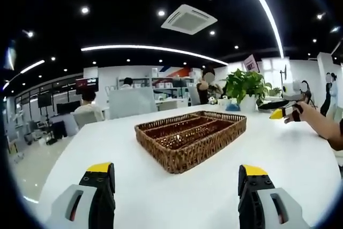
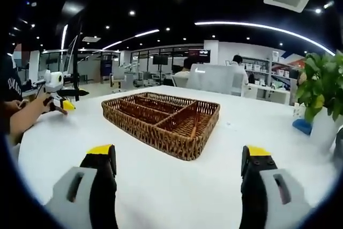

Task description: Arrange the knives, forks, and spoons in their matching storage slots by inserting each utensil handle-first until every utensil is classified and aligned in the correct compartment

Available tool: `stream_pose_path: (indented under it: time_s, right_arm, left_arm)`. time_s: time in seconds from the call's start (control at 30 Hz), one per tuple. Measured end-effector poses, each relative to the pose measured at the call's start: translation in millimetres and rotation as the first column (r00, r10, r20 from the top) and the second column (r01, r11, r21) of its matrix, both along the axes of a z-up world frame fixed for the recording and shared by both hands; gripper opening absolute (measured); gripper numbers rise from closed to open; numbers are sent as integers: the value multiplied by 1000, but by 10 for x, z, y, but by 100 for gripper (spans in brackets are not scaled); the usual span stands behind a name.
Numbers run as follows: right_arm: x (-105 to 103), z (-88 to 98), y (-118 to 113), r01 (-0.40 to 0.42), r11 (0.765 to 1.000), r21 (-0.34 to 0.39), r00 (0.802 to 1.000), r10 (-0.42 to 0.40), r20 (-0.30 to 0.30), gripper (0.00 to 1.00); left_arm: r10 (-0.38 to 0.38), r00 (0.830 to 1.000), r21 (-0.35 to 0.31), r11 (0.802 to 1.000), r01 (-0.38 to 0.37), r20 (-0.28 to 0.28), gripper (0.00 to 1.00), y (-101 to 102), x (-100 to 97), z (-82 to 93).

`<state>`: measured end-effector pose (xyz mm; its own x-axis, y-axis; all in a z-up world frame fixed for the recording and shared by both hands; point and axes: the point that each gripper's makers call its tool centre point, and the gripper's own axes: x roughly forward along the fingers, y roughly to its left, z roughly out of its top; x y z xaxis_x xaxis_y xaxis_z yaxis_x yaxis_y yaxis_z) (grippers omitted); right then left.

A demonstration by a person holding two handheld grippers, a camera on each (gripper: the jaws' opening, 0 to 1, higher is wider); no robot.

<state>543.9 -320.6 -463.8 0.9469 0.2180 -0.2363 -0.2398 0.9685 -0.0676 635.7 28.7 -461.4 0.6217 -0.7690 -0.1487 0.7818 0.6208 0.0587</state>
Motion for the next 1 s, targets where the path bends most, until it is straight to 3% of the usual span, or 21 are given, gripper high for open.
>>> stream_pose_path:
  time_s: [0.27, 0.53, 0.73, 1.0]
  right_arm:
    - [0, -42, 36, -12, 1000, 7, 1000, 12, -10, 100]
    - [-30, -59, 44, -35, 999, -17, 999, 34, -11, 100]
    - [-23, -111, 61, -38, 999, 6, 999, 38, -30, 100]
    - [-14, -165, 29, -17, 1000, -15, 999, 16, -51, 100]
  left_arm:
    - [0, 1000, -17, 1000, 0, 6, 100, 19, -4, 33]
    - [-17, 999, 9, 1000, 16, 38, 100, -10, -59, 66]
    - [-39, 999, 16, 999, 38, 28, 100, -53, -91, 46]
    - [-50, 998, 9, 999, 50, 22, 100, -86, -114, 53]
